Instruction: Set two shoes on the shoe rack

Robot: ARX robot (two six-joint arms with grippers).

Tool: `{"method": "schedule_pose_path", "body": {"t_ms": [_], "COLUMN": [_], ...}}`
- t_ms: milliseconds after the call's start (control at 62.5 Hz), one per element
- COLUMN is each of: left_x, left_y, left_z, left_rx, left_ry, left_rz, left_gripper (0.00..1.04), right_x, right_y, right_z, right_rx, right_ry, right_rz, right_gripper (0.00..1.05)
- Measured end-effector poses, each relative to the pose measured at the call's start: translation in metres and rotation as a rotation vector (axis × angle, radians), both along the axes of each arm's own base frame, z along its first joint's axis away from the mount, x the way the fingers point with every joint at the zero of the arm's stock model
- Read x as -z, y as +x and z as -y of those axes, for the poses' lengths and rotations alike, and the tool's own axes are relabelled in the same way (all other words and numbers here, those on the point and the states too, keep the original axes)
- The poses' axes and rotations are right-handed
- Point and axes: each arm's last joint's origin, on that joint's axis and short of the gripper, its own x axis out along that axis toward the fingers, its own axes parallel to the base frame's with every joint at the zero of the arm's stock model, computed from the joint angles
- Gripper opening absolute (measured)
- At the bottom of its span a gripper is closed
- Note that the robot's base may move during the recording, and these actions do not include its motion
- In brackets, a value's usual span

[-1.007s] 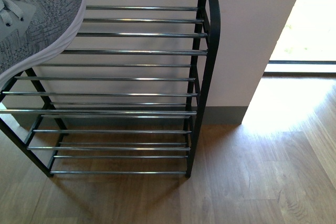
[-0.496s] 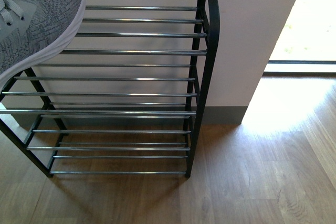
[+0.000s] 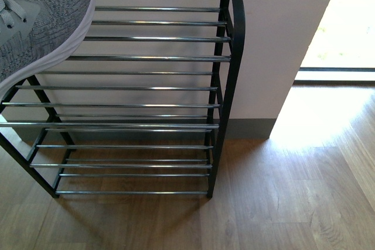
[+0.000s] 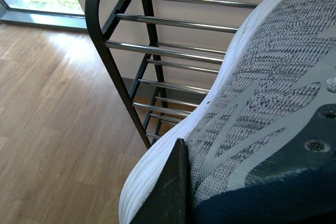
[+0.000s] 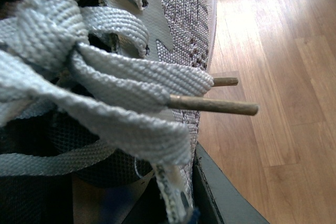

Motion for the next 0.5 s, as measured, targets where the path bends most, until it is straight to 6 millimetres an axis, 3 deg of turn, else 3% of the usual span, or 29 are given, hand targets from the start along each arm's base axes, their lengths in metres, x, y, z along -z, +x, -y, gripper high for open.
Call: {"method": "schedule_pose_path", "body": {"t_ms": [496], "left_x": [0.0], "left_y": [0.0], "left_z": [0.0], "left_rx": [0.0], "left_ry": [0.0], "left_rz": [0.0], "left_gripper": [0.02], "right_x": [0.0001], "right_y": [0.0], "right_z": [0.0], "right_rx": [0.0], "right_ry": [0.0], "right_rz": [0.0], "right_gripper": [0.03]}}
